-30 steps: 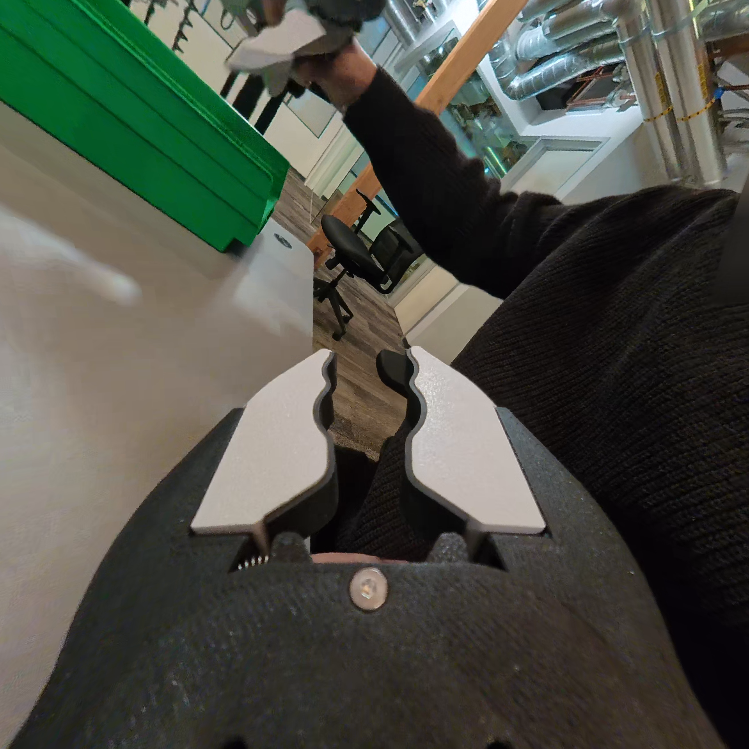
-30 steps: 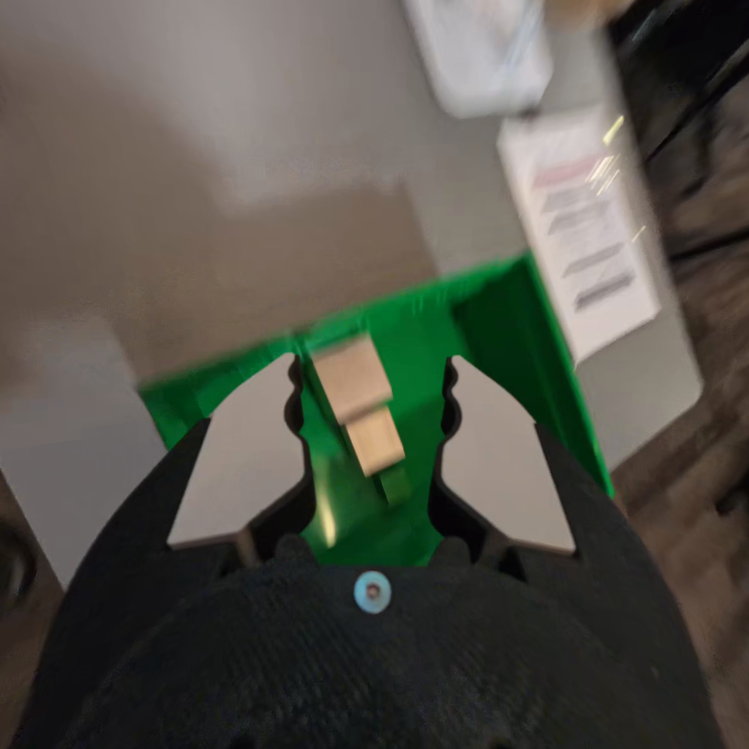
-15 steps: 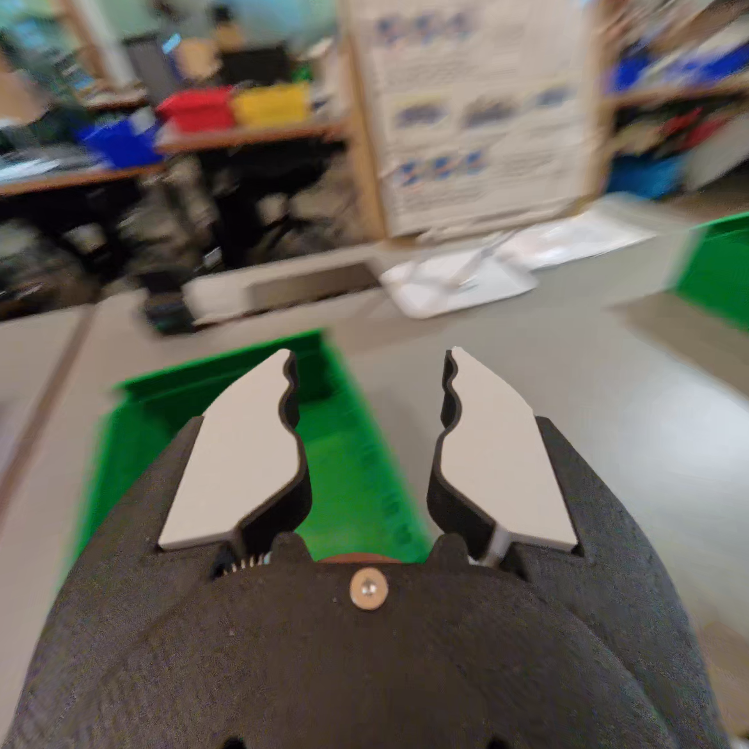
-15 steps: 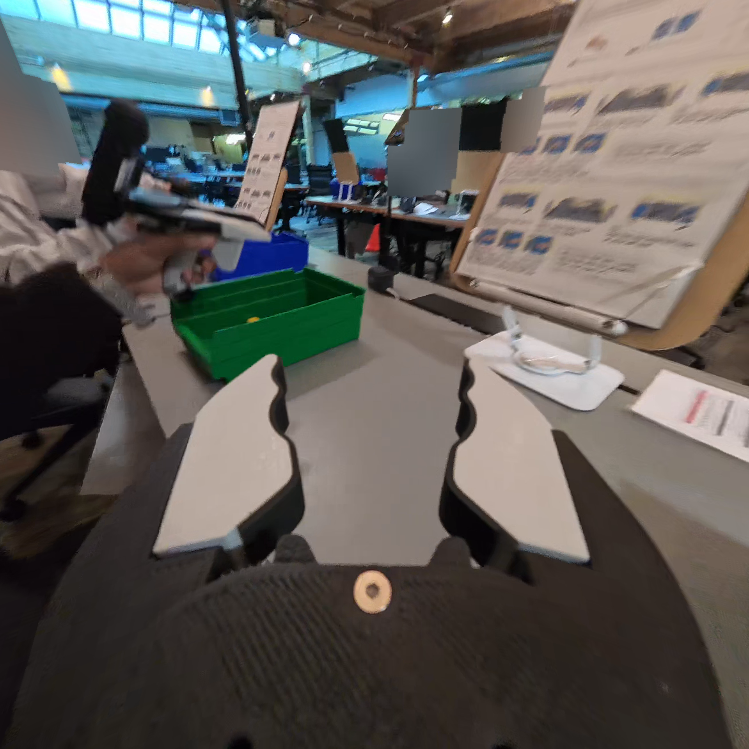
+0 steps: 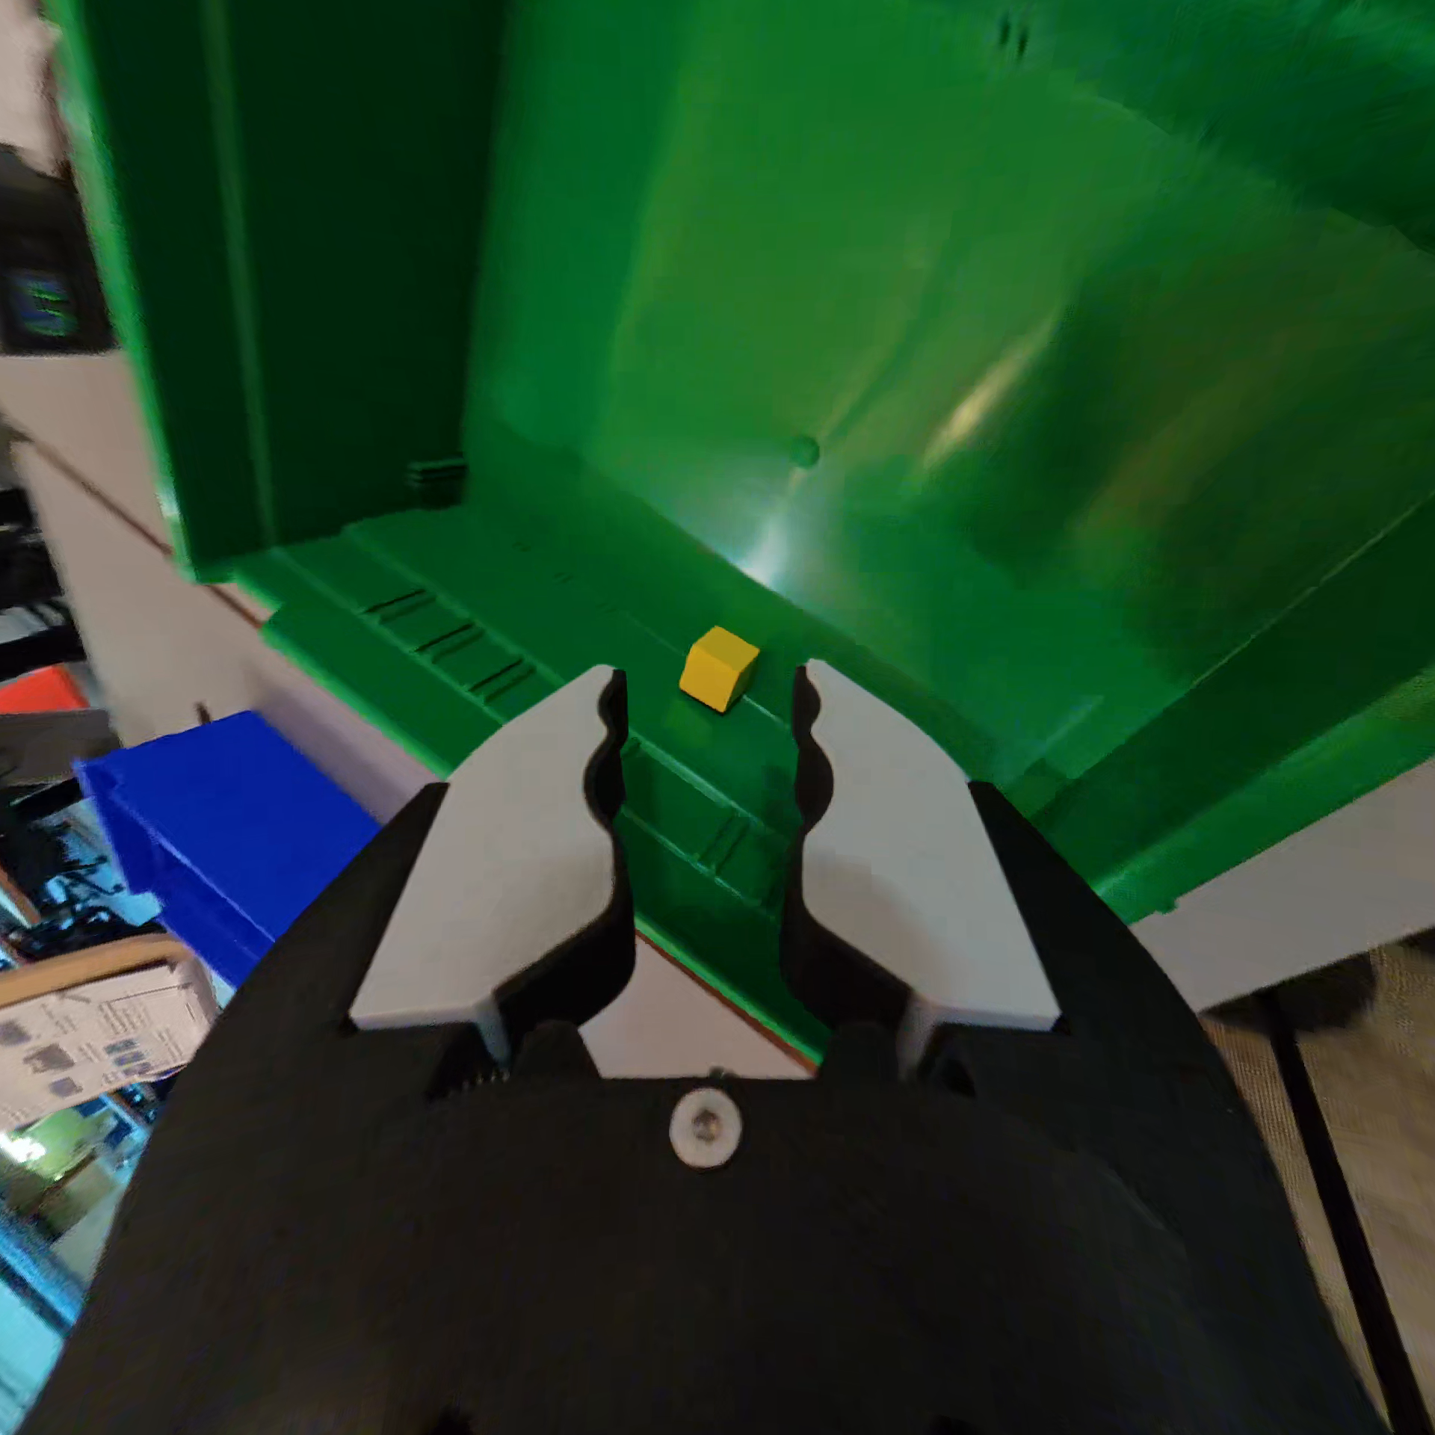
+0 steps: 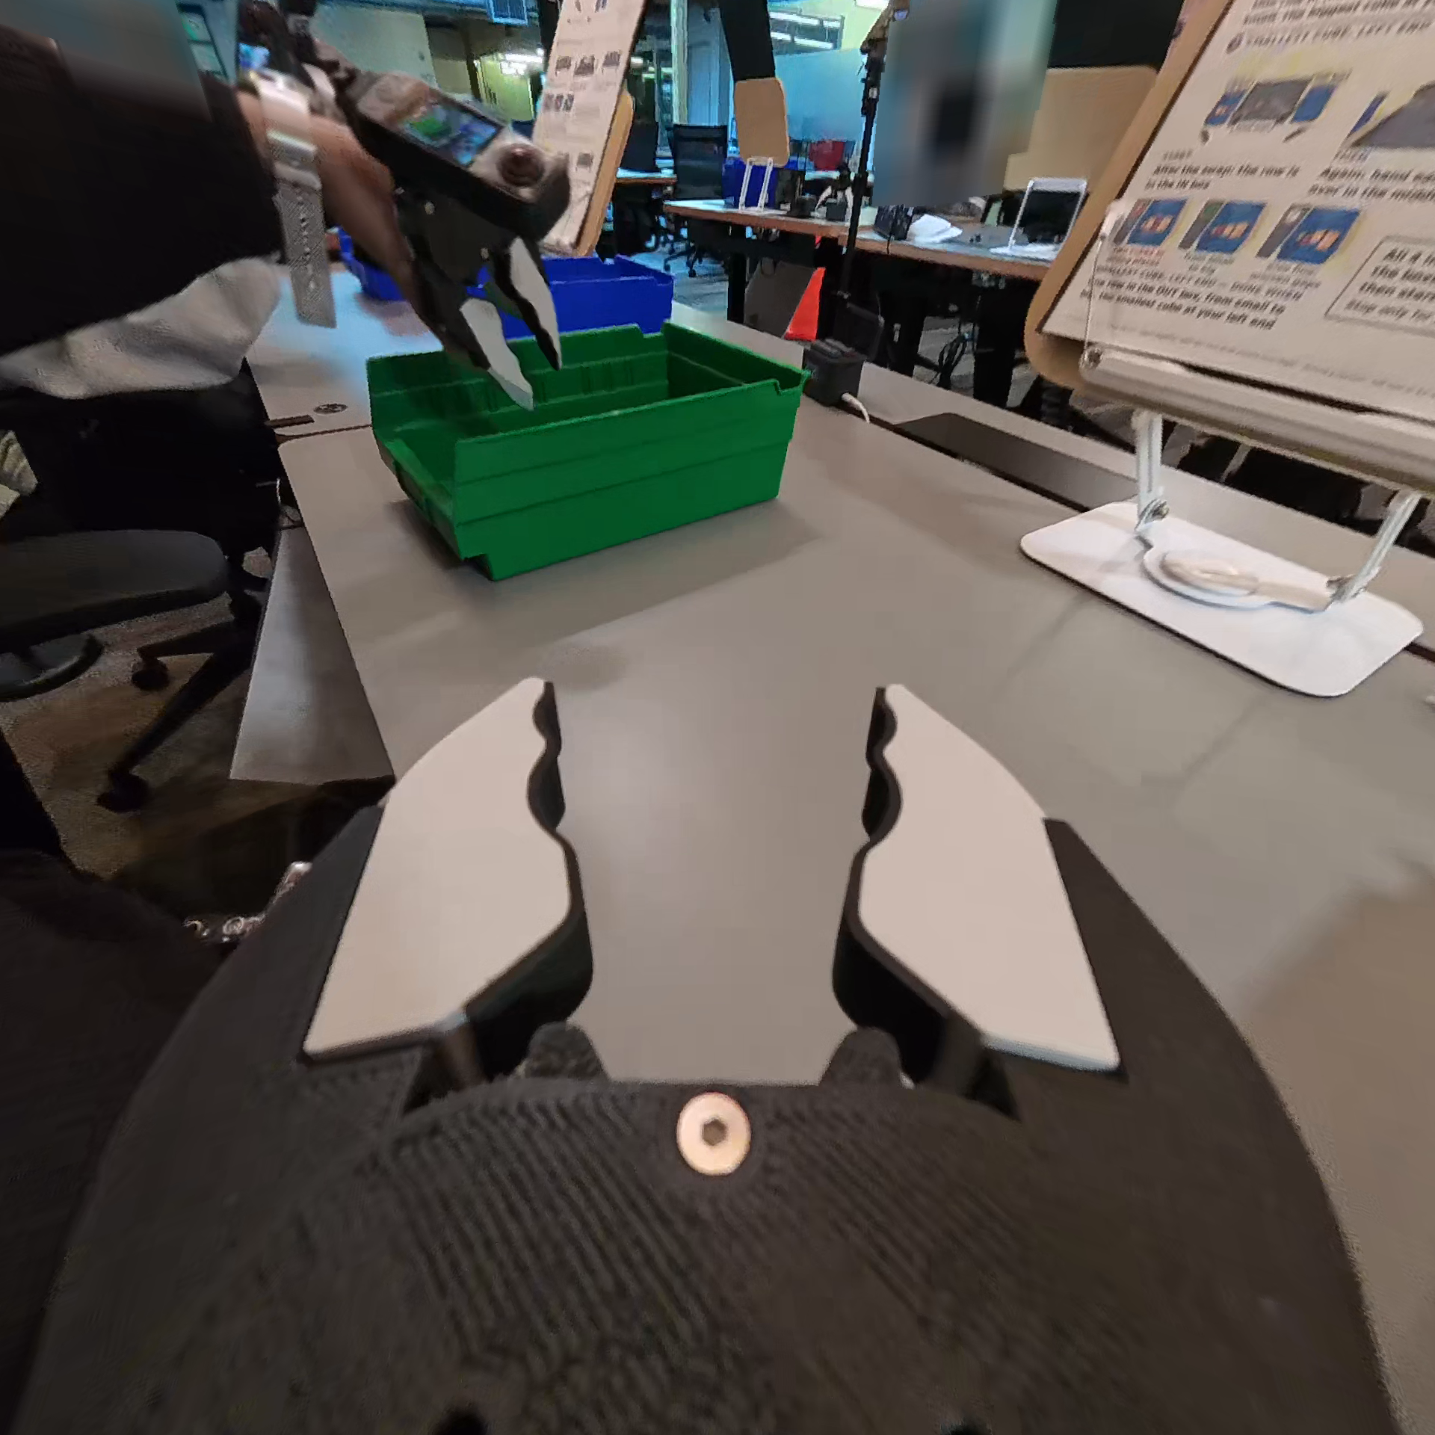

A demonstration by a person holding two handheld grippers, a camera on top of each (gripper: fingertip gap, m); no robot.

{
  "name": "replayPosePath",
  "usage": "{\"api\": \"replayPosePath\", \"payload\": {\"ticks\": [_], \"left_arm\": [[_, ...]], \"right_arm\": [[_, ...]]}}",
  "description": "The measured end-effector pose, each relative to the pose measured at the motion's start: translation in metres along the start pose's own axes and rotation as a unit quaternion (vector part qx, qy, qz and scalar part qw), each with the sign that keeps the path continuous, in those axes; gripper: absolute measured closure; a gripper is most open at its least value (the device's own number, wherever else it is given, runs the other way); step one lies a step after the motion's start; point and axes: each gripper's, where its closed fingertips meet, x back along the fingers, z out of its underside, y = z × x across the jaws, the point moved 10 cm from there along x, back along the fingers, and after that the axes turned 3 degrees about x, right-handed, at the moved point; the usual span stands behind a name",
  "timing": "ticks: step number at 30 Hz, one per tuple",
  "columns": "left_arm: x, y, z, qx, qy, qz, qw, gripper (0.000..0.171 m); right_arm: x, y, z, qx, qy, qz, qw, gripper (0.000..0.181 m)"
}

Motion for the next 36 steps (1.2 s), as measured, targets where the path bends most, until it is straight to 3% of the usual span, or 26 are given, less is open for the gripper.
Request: {"api": "replayPosePath", "payload": {"ticks": [4,7,13,22,24,26,29,32,36], "left_arm": [[-0.035,0.012,0.001,-0.040,0.091,0.069,0.993,0.128],[-0.052,0.012,0.002,-0.082,0.143,0.063,0.984,0.127],[-0.066,0.009,-0.003,-0.096,0.168,0.084,0.978,0.126],[-0.078,0.003,-0.005,-0.123,0.205,0.063,0.969,0.130],[-0.080,0.002,-0.005,-0.131,0.214,0.055,0.966,0.133],[-0.081,0.003,-0.006,-0.141,0.216,0.038,0.965,0.146],[-0.076,0.005,-0.008,-0.127,0.203,0.046,0.970,0.147],[-0.058,0.013,-0.013,-0.098,0.149,0.018,0.984,0.147],[-0.004,0.021,-0.028,-0.012,-0.017,-0.003,1.000,0.148]], "right_arm": [[-0.001,-0.004,0.007,-0.010,0.013,-0.003,1.000,0.104],[0.001,-0.006,0.010,-0.014,0.012,-0.002,1.000,0.107],[-0.001,-0.010,0.019,-0.036,0.019,-0.016,0.999,0.109],[-0.002,-0.009,0.021,-0.045,0.021,-0.030,0.998,0.111],[-0.002,-0.008,0.020,-0.044,0.020,-0.031,0.998,0.111],[-0.001,-0.007,0.019,-0.042,0.018,-0.031,0.998,0.112],[-0.001,-0.006,0.018,-0.038,0.016,-0.029,0.999,0.113],[-0.002,-0.004,0.017,-0.034,0.015,-0.031,0.999,0.114],[-0.003,0.000,0.017,-0.033,0.014,-0.036,0.999,0.116]]}}
